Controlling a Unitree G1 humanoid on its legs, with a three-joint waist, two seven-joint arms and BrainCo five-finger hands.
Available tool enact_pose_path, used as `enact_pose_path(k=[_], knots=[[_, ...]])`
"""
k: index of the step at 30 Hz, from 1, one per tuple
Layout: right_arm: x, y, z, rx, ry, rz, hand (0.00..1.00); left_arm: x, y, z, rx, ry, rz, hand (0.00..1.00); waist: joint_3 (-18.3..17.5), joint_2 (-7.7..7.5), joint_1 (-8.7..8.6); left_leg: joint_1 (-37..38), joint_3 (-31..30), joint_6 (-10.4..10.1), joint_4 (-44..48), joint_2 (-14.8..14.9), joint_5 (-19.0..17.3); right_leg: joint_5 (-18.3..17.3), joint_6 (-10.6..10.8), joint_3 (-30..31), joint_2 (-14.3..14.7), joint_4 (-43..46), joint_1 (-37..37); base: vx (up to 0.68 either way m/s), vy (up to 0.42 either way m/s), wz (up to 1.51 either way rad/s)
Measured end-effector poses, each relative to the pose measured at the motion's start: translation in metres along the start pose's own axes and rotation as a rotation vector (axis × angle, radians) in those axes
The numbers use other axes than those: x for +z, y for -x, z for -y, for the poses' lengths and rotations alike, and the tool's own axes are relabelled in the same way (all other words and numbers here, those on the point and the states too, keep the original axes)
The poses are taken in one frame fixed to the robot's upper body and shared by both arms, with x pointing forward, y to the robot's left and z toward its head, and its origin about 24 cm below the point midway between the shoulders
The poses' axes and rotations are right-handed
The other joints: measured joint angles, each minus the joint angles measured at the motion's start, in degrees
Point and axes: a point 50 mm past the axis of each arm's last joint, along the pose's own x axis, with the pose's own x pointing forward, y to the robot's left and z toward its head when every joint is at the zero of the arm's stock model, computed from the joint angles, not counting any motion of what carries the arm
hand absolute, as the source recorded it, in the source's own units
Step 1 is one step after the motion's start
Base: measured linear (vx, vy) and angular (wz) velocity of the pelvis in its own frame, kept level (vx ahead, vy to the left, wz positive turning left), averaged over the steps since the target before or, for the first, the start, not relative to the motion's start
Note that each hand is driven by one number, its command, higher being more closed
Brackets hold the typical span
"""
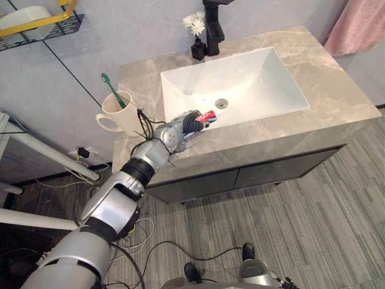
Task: Organize washtable
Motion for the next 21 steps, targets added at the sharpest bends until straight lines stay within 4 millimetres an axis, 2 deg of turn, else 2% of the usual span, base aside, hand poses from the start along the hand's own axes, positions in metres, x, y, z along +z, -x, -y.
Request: enact_pose_path(k=[2,3,4,5,6,9,11,12,14,15,18,19,20,21], knots=[[-0.004,0.001,0.003,-0.012,-0.037,-0.004,0.00,0.021,0.013,-0.040,0.065,0.044,0.112,1.00,-0.10,0.15,0.87,-0.25,-0.60,0.43,0.02,-0.07,0.28,-0.20,-0.32,-0.80,0.02,0.19,0.11,-0.04,-0.010,0.14],[-0.005,0.002,0.004,-0.016,-0.040,-0.007,0.00,0.026,0.017,-0.049,0.080,0.055,0.137,1.00,-0.17,0.26,1.24,-0.34,-0.77,0.54,0.00,-0.12,0.36,-0.23,-0.36,-0.96,0.02,0.19,0.11,-0.03,-0.011,0.18],[-0.007,0.003,0.007,-0.022,-0.049,-0.009,0.00,0.037,0.027,-0.066,0.108,0.066,0.187,1.00,-0.38,0.57,1.71,-0.57,-1.38,0.69,-0.02,-0.23,0.46,-0.28,-0.42,-1.37,0.04,0.23,0.16,-0.02,-0.006,0.16],[-0.007,0.003,0.007,-0.022,-0.050,-0.009,0.00,0.040,0.032,-0.072,0.116,0.067,0.207,1.00,-0.48,0.71,1.80,-0.65,-1.69,0.77,-0.06,-0.30,0.51,-0.30,-0.43,-1.47,0.03,0.24,0.20,-0.02,-0.001,0.19],[-0.006,0.003,0.009,-0.023,-0.049,-0.008,0.00,0.048,0.048,-0.087,0.134,0.136,0.277,1.00,-0.82,1.20,2.34,-0.66,-1.95,0.98,-0.26,-0.51,0.65,-0.34,-0.45,-1.56,-0.08,0.25,0.27,-0.01,0.011,0.10],[-0.009,0.005,0.014,-0.034,-0.056,-0.010,0.00,0.064,0.069,-0.105,0.162,0.235,0.391,1.00,-1.27,1.71,3.84,-0.64,-2.74,1.20,-0.30,-0.76,0.80,-0.34,-0.45,-2.38,-0.30,0.25,0.80,-0.01,0.013,0.15],[-0.008,0.005,0.015,-0.035,-0.055,-0.008,0.00,0.069,0.083,-0.115,0.192,0.271,0.445,1.00,-1.34,1.70,3.97,-0.53,-3.21,1.29,-0.30,-0.82,0.86,-0.36,-0.48,-2.85,-0.33,0.24,1.15,-0.03,0.004,0.14],[-0.008,0.005,0.015,-0.035,-0.052,-0.005,0.00,0.070,0.098,-0.122,0.224,0.313,0.494,1.00,-1.91,1.67,4.37,-0.53,-3.22,1.33,-0.34,-0.84,0.90,-0.39,-0.51,-2.93,-0.34,0.20,1.15,-0.03,0.003,0.05],[-0.007,0.005,0.014,-0.034,-0.043,-0.001,0.00,0.069,0.110,-0.126,0.246,0.347,0.521,1.00,-2.81,1.55,4.57,-0.54,-3.30,1.48,-0.51,-0.86,1.01,-0.42,-0.55,-2.97,-0.32,0.16,1.15,0.00,0.000,0.00],[-0.002,0.004,0.012,-0.030,-0.022,0.022,0.00,0.068,0.121,-0.127,0.270,0.363,0.539,1.00,-3.53,1.43,4.58,-0.55,-3.35,1.53,-0.61,-0.88,1.05,-0.42,-0.56,-3.00,-0.32,0.10,1.16,-0.03,0.000,0.02],[0.035,0.006,-0.019,0.074,0.075,0.187,0.00,0.066,0.142,-0.120,0.321,0.411,0.591,1.00,-4.98,1.06,4.52,-0.50,-3.40,1.71,-1.06,-0.97,1.42,-0.41,-0.58,-3.04,-0.31,-0.04,1.13,-0.01,0.000,0.01],[0.066,0.013,-0.043,0.146,0.098,0.339,0.00,0.066,0.152,-0.112,0.348,0.433,0.622,1.00,-5.45,0.78,4.46,-0.25,-3.51,1.74,-1.83,-1.03,1.99,-0.37,-0.63,-3.09,-0.25,-0.01,1.10,-0.05,-0.003,0.06],[0.079,0.018,-0.053,0.171,0.100,0.409,0.00,0.066,0.157,-0.109,0.359,0.443,0.633,1.00,-5.53,0.66,4.40,-0.22,-3.58,1.76,-2.01,-1.02,2.14,-0.34,-0.67,-3.13,-0.20,-0.03,1.10,-0.06,-0.009,0.05],[0.108,0.031,-0.071,0.221,0.080,0.553,0.00,0.067,0.166,-0.103,0.386,0.470,0.665,1.00,-5.76,0.30,4.49,-0.22,-3.61,1.72,-2.19,-0.92,2.32,-0.23,-0.81,-3.14,-0.03,-0.16,1.08,-0.06,-0.015,0.03]])
